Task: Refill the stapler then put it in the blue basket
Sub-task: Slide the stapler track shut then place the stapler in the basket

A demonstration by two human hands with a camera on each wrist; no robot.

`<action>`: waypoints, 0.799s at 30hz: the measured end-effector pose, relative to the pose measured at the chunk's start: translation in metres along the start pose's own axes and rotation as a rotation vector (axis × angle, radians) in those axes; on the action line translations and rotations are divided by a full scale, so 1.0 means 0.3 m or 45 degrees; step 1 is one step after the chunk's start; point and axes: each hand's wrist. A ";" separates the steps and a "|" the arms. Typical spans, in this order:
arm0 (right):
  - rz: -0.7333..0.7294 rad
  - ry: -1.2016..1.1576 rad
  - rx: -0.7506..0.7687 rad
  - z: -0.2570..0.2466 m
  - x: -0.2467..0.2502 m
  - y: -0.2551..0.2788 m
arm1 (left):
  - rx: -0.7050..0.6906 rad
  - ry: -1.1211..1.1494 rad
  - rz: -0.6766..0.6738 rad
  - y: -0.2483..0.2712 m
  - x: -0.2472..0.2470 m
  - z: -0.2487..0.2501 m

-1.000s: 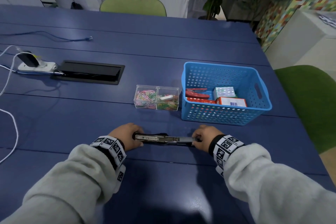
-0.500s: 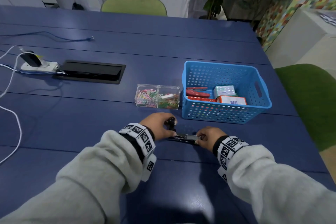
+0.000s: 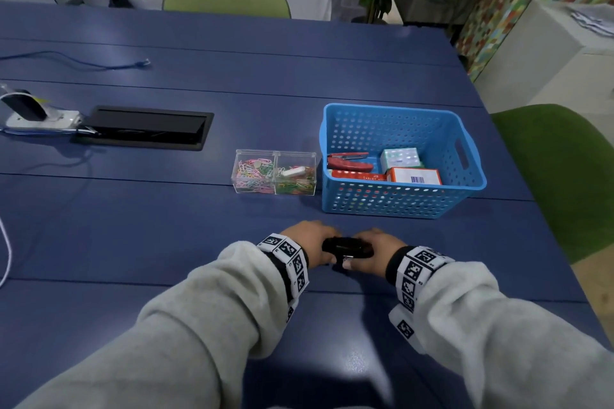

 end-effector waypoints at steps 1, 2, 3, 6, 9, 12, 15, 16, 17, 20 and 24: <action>0.005 -0.031 0.002 0.003 -0.004 0.001 | -0.002 -0.010 0.001 -0.003 -0.006 -0.002; 0.018 -0.059 0.004 0.006 -0.007 0.002 | 0.003 -0.024 0.004 -0.006 -0.010 -0.004; 0.028 -0.083 -0.003 0.007 -0.010 0.002 | 0.007 -0.046 0.008 -0.008 -0.013 -0.007; 0.045 -0.103 -0.030 0.007 -0.016 -0.007 | 0.050 -0.152 0.004 -0.014 -0.015 -0.021; 0.037 -0.115 -0.064 0.009 -0.017 -0.014 | 0.097 -0.231 -0.006 -0.012 -0.012 -0.035; 0.033 -0.170 -0.068 0.008 -0.018 -0.008 | 0.083 -0.250 0.006 -0.003 -0.014 -0.036; 0.015 -0.230 -0.059 0.006 -0.019 0.004 | 0.057 -0.207 0.047 0.010 -0.014 -0.033; 0.018 -0.247 -0.059 0.009 -0.020 0.004 | 0.053 -0.173 0.064 0.015 -0.011 -0.030; 0.023 -0.272 -0.070 0.015 -0.021 0.003 | 0.048 -0.137 0.078 0.022 -0.006 -0.026; -0.042 -0.558 -0.102 0.017 -0.009 0.006 | 0.048 -0.029 0.087 0.038 0.007 -0.018; -0.046 -0.790 -0.073 0.009 0.025 0.017 | 0.082 0.088 0.115 0.050 0.023 -0.008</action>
Point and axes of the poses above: each hand's wrist, its own y-axis away from the middle knuckle, its own x-axis out of the back of the hand, z = x × y, and after that the axes turned 8 degrees about y, right-handed
